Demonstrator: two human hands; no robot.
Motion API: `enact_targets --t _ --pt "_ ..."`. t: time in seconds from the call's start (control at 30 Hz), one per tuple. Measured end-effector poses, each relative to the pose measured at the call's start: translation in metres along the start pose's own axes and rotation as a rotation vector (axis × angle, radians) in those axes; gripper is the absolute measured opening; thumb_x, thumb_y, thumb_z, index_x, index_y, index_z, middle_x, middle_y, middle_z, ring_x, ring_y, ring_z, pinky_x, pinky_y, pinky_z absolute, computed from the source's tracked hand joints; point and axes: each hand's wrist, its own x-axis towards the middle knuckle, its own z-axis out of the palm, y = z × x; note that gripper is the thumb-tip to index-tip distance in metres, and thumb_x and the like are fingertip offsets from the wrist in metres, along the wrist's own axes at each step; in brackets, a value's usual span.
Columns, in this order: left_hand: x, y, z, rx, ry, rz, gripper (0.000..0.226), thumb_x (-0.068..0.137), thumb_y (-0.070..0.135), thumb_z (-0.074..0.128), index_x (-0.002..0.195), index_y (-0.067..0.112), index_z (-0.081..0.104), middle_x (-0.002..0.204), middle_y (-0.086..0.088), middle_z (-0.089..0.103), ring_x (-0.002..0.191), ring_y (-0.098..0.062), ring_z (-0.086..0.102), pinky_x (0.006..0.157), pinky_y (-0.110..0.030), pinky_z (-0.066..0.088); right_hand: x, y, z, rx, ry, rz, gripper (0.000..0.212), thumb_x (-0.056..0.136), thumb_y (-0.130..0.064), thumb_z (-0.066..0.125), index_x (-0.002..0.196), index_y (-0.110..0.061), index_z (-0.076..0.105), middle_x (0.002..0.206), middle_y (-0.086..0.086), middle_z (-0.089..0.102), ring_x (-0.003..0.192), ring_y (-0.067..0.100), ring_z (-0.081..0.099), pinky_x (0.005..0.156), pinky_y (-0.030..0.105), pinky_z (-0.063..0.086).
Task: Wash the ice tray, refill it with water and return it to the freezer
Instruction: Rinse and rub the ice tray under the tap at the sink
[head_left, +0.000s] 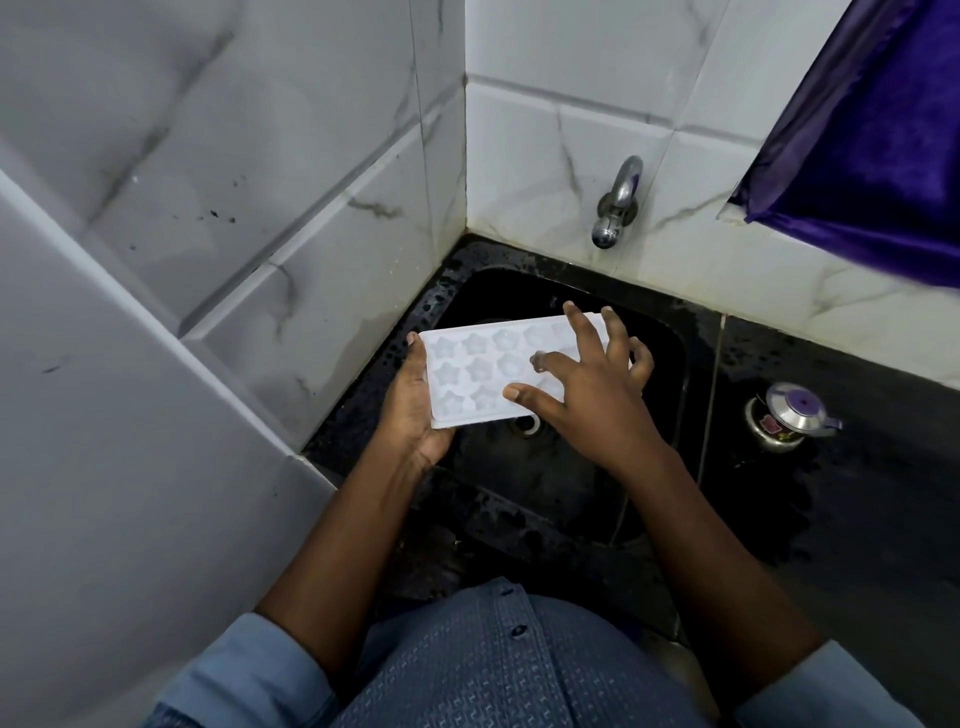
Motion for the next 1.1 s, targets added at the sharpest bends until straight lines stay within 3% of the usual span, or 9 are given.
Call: enact_targets --t 0.1,0.27,0.4,0.47,0.63,0.77,0.9,1.1 --pt "-0.003 -0.001 -0.001 0.014 -0.015 0.004 0.084 0.104 0.073 0.035 0.146 0.005 0.06 0.14 -0.024 0.067 0.129 -0.044 0.066 0.109 -0.059 0.052 0.003 -0.003 0.0 0.025 -0.027 -0.007 0.079 0.081 -0.093 0.028 0.113 -0.038 0.073 0.177 -0.002 0.009 0.161 0.027 -0.011 0.123 0.059 0.0" --pt "0.001 -0.001 -0.009 0.021 -0.008 0.001 0.085 0.104 0.074 0.036 0.148 0.004 0.058 0.142 -0.025 0.065 0.13 -0.045 0.065 0.11 -0.062 0.05 0.008 0.011 -0.003 0.093 -0.005 -0.043 0.061 0.081 -0.089 0.053 0.111 -0.038 0.065 0.176 -0.006 0.008 0.161 0.024 -0.009 0.122 0.055 0.002" --pt "0.003 0.004 -0.011 0.007 0.006 0.002 0.079 0.107 0.069 0.033 0.145 0.005 0.059 0.137 -0.023 0.07 0.122 -0.04 0.07 0.096 -0.053 0.059 0.009 0.024 -0.013 0.095 0.044 0.008 0.062 0.076 -0.091 0.053 0.104 -0.036 0.058 0.176 -0.004 0.009 0.161 0.024 -0.007 0.121 0.052 0.001" --pt "0.004 0.005 -0.012 -0.004 0.001 -0.001 0.08 0.107 0.069 0.034 0.148 0.005 0.057 0.139 -0.023 0.068 0.125 -0.041 0.069 0.099 -0.054 0.057 0.009 0.028 -0.015 0.078 0.004 0.022 0.056 0.078 -0.087 0.059 0.103 -0.037 0.062 0.177 -0.004 0.007 0.161 0.025 -0.009 0.122 0.053 -0.001" --pt "0.007 0.003 -0.008 0.013 -0.021 -0.013 0.083 0.106 0.071 0.032 0.15 0.004 0.055 0.142 -0.023 0.067 0.131 -0.042 0.064 0.107 -0.056 0.053 0.008 0.027 -0.011 0.028 -0.063 0.013 0.073 0.079 -0.091 0.047 0.124 -0.039 0.071 0.177 -0.003 0.005 0.161 0.028 -0.01 0.123 0.056 -0.002" --pt "0.008 0.003 -0.006 0.018 -0.02 -0.009 0.083 0.106 0.071 0.032 0.15 0.005 0.055 0.142 -0.023 0.066 0.132 -0.044 0.063 0.109 -0.058 0.051 0.006 0.024 -0.008 -0.006 -0.041 0.027 0.082 0.079 -0.095 0.037 0.127 -0.037 0.07 0.177 -0.002 0.006 0.161 0.03 -0.009 0.123 0.058 -0.001" --pt "0.008 0.003 -0.003 0.034 -0.023 -0.011 0.084 0.105 0.072 0.032 0.149 0.004 0.057 0.142 -0.023 0.066 0.131 -0.043 0.064 0.109 -0.058 0.051 0.008 0.025 -0.01 0.016 -0.052 0.041 0.073 0.083 -0.093 0.04 0.117 -0.037 0.073 0.177 -0.002 0.007 0.161 0.027 -0.01 0.123 0.058 -0.001" --pt "0.005 0.007 -0.001 0.034 -0.011 -0.013 0.081 0.106 0.07 0.032 0.148 0.005 0.058 0.139 -0.022 0.069 0.129 -0.041 0.066 0.097 -0.053 0.059 0.005 0.029 -0.014 0.036 -0.058 0.061 0.06 0.088 -0.084 0.05 0.126 -0.042 0.07 0.177 -0.003 0.005 0.16 0.024 -0.013 0.124 0.055 -0.004"
